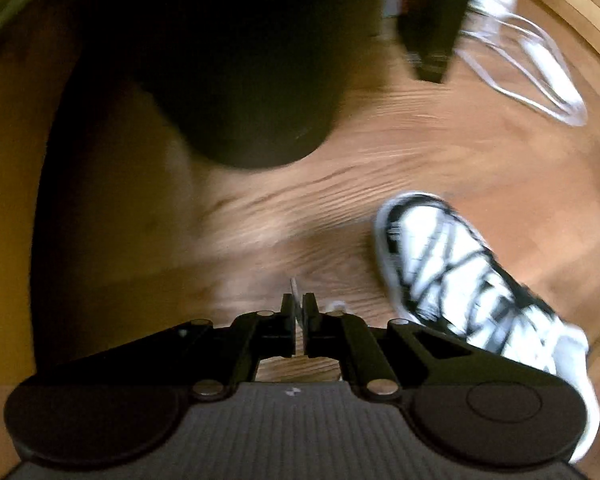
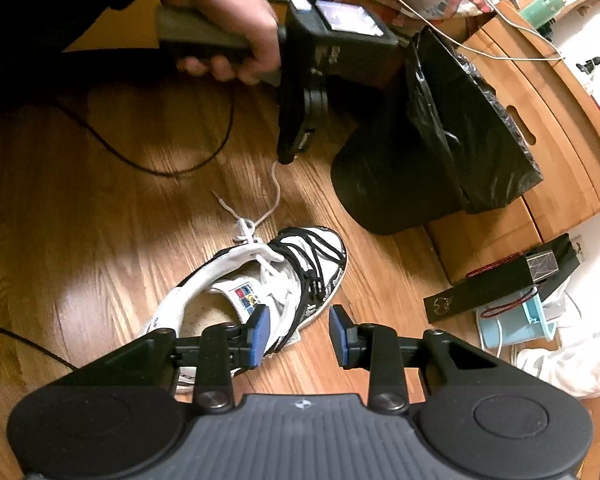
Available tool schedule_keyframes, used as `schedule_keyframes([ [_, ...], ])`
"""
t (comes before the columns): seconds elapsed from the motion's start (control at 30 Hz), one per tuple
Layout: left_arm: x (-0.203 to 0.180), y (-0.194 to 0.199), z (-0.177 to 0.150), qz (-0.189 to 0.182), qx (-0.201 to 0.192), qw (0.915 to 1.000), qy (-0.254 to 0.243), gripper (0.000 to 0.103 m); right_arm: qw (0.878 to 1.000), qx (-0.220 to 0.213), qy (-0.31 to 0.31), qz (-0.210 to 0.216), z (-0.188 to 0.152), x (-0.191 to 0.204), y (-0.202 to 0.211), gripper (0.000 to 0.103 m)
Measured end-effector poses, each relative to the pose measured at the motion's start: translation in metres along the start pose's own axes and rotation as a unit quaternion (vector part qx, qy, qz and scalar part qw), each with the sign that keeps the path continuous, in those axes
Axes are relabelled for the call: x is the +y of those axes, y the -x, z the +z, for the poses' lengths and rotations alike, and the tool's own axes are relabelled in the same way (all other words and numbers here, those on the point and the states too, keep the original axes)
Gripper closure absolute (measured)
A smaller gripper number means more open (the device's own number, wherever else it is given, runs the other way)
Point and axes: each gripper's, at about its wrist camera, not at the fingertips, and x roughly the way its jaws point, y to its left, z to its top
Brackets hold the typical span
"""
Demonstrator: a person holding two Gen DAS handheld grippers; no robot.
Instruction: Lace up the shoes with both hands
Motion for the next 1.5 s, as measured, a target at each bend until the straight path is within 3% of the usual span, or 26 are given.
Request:
schedule_keyframes([
  [0.07, -0.021, 0.016, -0.001, 0.002, -0.028, 0.9973, -0.068, 0.099, 1.000, 0.002, -0.005, 0.000, 0.000, -0.001, -0.001, 0.068],
  [0.17, -0.055, 0.038, -0.013, 0.021, -0.062, 0.9833, -0.170, 0.099, 1.000, 0.005, -0.005, -0.001, -0.002, -0.002, -0.003, 0.068],
  [0.27, -0.079, 0.053, -0.025, 0.025, -0.078, 0.9710, -0.224, 0.099, 1.000, 0.008, -0.008, 0.000, -0.005, -0.003, -0.004, 0.068],
  [0.3, -0.081, 0.057, -0.028, 0.020, -0.078, 0.9718, -0.222, 0.099, 1.000, 0.010, -0.009, 0.000, -0.006, -0.003, -0.004, 0.068],
  [0.4, -0.063, 0.045, -0.036, 0.003, -0.045, 0.9856, -0.163, 0.099, 1.000, 0.021, -0.006, 0.002, -0.012, -0.001, -0.006, 0.068],
  [0.47, -0.041, 0.029, -0.033, -0.021, -0.002, 0.9957, -0.091, 0.098, 1.000, 0.025, 0.000, 0.004, -0.014, 0.001, -0.006, 0.068],
  [0.57, -0.007, 0.017, -0.015, -0.078, 0.005, 0.9961, 0.042, 0.093, 1.000, 0.027, 0.006, 0.009, -0.014, 0.004, -0.006, 0.068],
  [0.67, 0.031, -0.011, -0.004, -0.087, 0.031, 0.9813, 0.169, 0.092, 1.000, 0.028, 0.007, 0.009, -0.012, 0.005, -0.005, 0.068],
  [0.77, 0.059, -0.035, -0.002, -0.060, 0.050, 0.9667, 0.244, 0.092, 1.000, 0.024, 0.005, 0.008, -0.010, 0.005, -0.002, 0.068],
  [0.9, 0.083, -0.048, -0.009, -0.051, 0.044, 0.9361, 0.345, 0.092, 1.000, 0.021, 0.005, 0.007, -0.010, 0.006, 0.001, 0.068],
  [1.0, 0.086, -0.046, -0.015, -0.036, 0.025, 0.9244, 0.379, 0.092, 1.000, 0.024, 0.010, 0.010, -0.010, 0.007, 0.001, 0.068],
  [1.07, 0.081, -0.038, -0.021, -0.012, -0.015, 0.9257, 0.378, 0.092, 1.000, 0.025, 0.009, 0.011, -0.011, 0.007, -0.001, 0.068],
  [1.2, 0.075, -0.027, -0.025, 0.006, -0.070, 0.9242, 0.375, 0.065, 1.000, 0.026, 0.012, 0.011, -0.010, 0.007, -0.003, 0.068],
  [1.23, 0.075, -0.026, -0.024, 0.008, -0.072, 0.9232, 0.377, 0.058, 1.000, 0.025, 0.012, 0.011, -0.009, 0.007, -0.003, 0.068],
  [1.43, 0.078, -0.025, -0.015, -0.004, -0.048, 0.9220, 0.384, 0.049, 0.999, 0.024, 0.016, 0.013, -0.007, 0.009, -0.002, 0.068],
  [1.5, 0.080, -0.026, -0.015, -0.025, -0.042, 0.9168, 0.396, 0.049, 0.999, 0.025, 0.017, 0.014, -0.007, 0.010, -0.002, 0.068],
])
